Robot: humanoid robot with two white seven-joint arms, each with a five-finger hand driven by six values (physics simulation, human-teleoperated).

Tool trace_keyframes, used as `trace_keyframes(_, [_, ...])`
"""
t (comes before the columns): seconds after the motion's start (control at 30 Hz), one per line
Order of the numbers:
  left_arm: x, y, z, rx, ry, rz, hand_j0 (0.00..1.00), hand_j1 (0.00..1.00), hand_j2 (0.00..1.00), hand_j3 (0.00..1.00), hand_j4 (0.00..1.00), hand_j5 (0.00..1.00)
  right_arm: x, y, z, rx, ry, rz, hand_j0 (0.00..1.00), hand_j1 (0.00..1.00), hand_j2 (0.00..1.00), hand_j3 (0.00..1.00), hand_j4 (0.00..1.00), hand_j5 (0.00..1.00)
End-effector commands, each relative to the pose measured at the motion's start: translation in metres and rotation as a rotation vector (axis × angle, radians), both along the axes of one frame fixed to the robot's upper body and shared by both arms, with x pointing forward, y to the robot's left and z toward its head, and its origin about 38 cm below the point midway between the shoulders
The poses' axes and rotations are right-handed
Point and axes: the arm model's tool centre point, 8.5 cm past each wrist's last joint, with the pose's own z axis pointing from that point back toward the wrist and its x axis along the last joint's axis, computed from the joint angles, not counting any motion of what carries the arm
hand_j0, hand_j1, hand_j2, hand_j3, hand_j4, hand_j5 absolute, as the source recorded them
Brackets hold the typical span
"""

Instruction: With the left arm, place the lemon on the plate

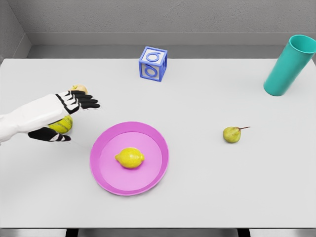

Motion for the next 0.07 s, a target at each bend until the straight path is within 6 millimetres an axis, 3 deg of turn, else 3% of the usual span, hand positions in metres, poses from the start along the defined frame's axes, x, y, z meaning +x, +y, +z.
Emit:
trace_keyframes(0.0, [0.0037,0.0105,0.0104,-0.008,-0.025,0.032,1.00,1.00,1.00,1.00,1.00,1.00,0.0001,0.0000,0.0000,0.000,0.000,0.001,1.00,1.00,1.00,1.00,1.00,1.00])
trace_keyframes(0.03, [0.0033,0.0103,0.0094,-0.008,-0.022,0.031,1.00,1.00,1.00,1.00,1.00,1.00,0.0001,0.0000,0.0000,0.000,0.000,-0.001,1.00,1.00,1.00,1.00,1.00,1.00])
